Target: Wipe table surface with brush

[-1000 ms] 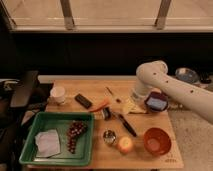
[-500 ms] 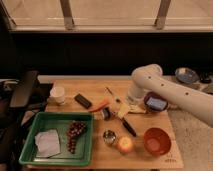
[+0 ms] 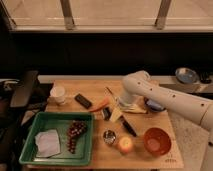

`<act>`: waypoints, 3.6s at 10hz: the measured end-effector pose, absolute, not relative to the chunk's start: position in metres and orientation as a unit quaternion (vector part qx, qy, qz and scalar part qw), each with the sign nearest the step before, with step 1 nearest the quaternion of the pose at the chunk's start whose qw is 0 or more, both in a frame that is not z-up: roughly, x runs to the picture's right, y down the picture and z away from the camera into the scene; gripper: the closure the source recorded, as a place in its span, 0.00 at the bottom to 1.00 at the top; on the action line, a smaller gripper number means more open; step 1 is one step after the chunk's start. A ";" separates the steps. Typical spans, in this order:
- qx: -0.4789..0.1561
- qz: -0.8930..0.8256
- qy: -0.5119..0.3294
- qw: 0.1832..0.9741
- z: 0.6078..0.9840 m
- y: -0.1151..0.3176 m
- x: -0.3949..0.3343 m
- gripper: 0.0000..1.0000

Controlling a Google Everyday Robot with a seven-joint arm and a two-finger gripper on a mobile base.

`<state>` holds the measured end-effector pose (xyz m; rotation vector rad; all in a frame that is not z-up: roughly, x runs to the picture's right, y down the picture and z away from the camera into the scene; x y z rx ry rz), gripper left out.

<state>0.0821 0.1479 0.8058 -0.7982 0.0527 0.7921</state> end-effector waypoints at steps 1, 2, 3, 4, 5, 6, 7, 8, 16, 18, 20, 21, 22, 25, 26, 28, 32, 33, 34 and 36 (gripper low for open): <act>-0.383 0.377 0.027 0.843 0.812 0.153 0.081 0.20; -0.389 0.379 0.028 0.839 0.817 0.158 0.078 0.20; -0.398 0.381 0.031 0.834 0.827 0.165 0.076 0.20; -0.404 0.383 0.033 0.830 0.831 0.169 0.075 0.20; -0.411 0.386 0.035 0.825 0.835 0.173 0.075 0.20; -0.420 0.387 0.039 0.820 0.840 0.179 0.075 0.20; -0.428 0.388 0.041 0.815 0.846 0.185 0.072 0.20; -0.434 0.388 0.044 0.812 0.849 0.189 0.071 0.20; -0.440 0.387 0.050 0.809 0.849 0.191 0.071 0.80; -0.437 0.401 0.053 0.803 0.860 0.198 0.072 0.98; -0.441 0.396 0.056 0.804 0.856 0.199 0.071 1.00; -0.441 0.396 0.056 0.803 0.856 0.199 0.071 1.00; -0.441 0.396 0.057 0.804 0.856 0.199 0.071 1.00; -0.419 0.423 0.079 0.799 0.845 0.199 0.099 1.00; -0.407 0.440 0.089 0.795 0.843 0.196 0.119 1.00; -0.395 0.458 0.109 0.789 0.842 0.194 0.146 1.00; -0.379 0.448 0.124 0.800 0.848 0.176 0.149 1.00; -0.377 0.438 0.121 0.807 0.848 0.171 0.135 1.00; -0.376 0.430 0.113 0.813 0.849 0.167 0.118 1.00; -0.387 0.410 0.091 0.821 0.846 0.167 0.085 1.00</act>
